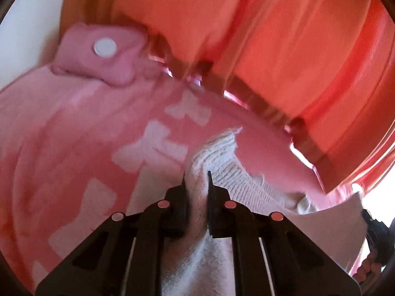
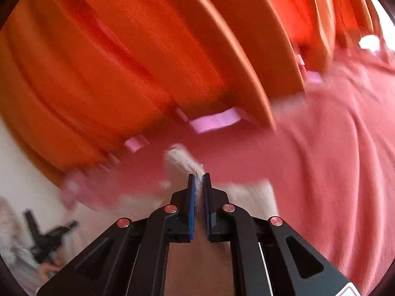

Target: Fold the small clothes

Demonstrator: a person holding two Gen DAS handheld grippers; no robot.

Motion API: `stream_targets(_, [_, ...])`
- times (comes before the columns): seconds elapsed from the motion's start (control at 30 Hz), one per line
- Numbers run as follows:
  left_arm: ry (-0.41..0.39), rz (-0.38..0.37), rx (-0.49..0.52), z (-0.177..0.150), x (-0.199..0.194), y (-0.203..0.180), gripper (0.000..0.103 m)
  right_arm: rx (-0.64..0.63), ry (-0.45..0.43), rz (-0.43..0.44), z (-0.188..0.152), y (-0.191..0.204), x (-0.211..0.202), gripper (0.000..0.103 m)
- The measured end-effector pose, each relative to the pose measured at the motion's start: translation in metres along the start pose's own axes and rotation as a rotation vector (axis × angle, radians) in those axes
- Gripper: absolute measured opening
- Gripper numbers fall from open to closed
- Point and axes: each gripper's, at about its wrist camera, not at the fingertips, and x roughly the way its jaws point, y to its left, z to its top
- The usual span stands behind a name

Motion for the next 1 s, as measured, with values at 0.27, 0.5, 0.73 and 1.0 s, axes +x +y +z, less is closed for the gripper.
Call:
stream_targets(0.27, [0.158, 0.106, -0.030, -0.017, 0.044, 0.021, 0.014, 0.093, 0.206, -0.235, -0.015, -0.043, 0.050, 0.007])
stream_targets(0.5, [-0.002, 0.088, 0.097, -0.016, -0.011, -0.022, 0.048, -0.052, 0.049, -0.233, -0.016, 0.011, 0.010, 0.016])
stream_targets(0.73, [0.148, -0.081, 0.245, -0.062, -0.004, -0.092, 0.058, -0.416, 0.460, 0.152, -0.118, 0.140, 0.058, 0.016])
stream_targets(1.0, [0.193, 0.158, 0.289, -0.080, 0.001, -0.046, 0.057, -0.114, 0.437, -0.126, -0.064, 0.004, 0.050, 0.000])
